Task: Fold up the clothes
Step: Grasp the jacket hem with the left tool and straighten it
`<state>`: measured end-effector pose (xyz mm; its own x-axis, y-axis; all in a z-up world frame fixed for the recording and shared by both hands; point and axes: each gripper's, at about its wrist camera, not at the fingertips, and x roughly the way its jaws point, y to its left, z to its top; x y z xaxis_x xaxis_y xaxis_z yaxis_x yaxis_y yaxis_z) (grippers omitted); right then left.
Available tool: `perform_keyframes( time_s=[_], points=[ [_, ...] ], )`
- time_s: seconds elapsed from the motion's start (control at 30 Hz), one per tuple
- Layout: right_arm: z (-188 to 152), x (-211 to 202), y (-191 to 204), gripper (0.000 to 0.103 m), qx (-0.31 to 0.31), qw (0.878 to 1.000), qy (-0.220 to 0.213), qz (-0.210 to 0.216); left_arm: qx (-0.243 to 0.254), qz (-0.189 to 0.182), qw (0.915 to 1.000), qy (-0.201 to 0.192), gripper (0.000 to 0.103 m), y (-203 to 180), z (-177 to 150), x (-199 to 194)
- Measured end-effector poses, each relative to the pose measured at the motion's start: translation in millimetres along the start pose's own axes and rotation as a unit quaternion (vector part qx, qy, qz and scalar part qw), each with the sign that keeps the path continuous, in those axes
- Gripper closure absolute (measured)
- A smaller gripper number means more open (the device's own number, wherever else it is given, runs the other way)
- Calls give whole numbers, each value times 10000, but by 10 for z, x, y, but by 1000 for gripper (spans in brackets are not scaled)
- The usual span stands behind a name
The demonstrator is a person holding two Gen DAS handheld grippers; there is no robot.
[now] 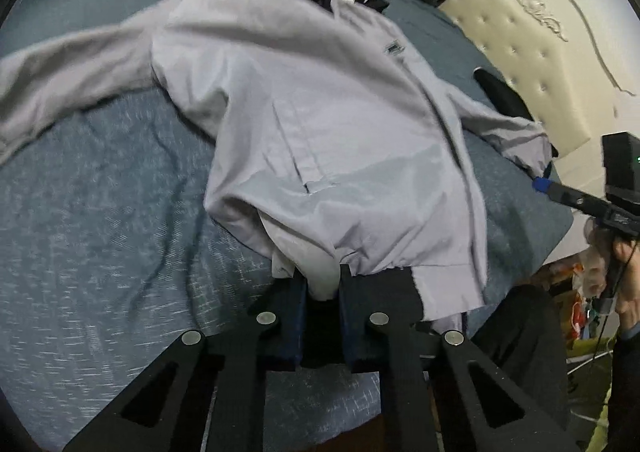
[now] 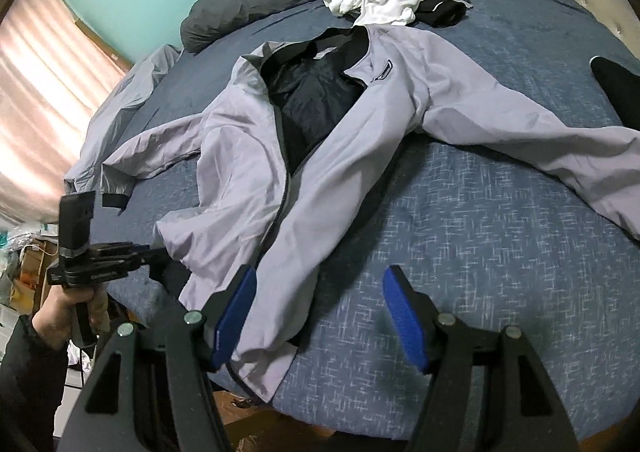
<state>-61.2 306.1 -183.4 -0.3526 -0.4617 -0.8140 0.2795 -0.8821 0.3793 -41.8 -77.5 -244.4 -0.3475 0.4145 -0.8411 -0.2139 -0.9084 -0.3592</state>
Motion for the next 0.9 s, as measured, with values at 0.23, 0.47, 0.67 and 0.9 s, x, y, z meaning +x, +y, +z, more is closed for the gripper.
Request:
perform_keyframes(
  time_s=[0.23,0.47,0.67,0.9],
  points=[
    [-55,177,21,36,-2,9996,242,-135,45,399,9990,-215,90,200,-130,-564],
    [-152,478,121,36,93,9973,699,188,-152,540,9983,-173,90,395,-272,-639],
    [-246,766,235,36,-48,9953,971,20,-216,524,9983,-156,90,448,-349,-632],
    [-295,903,44,85,473,9943,787,534,-208,480,9985,-177,90,431,-352,-673]
  ],
)
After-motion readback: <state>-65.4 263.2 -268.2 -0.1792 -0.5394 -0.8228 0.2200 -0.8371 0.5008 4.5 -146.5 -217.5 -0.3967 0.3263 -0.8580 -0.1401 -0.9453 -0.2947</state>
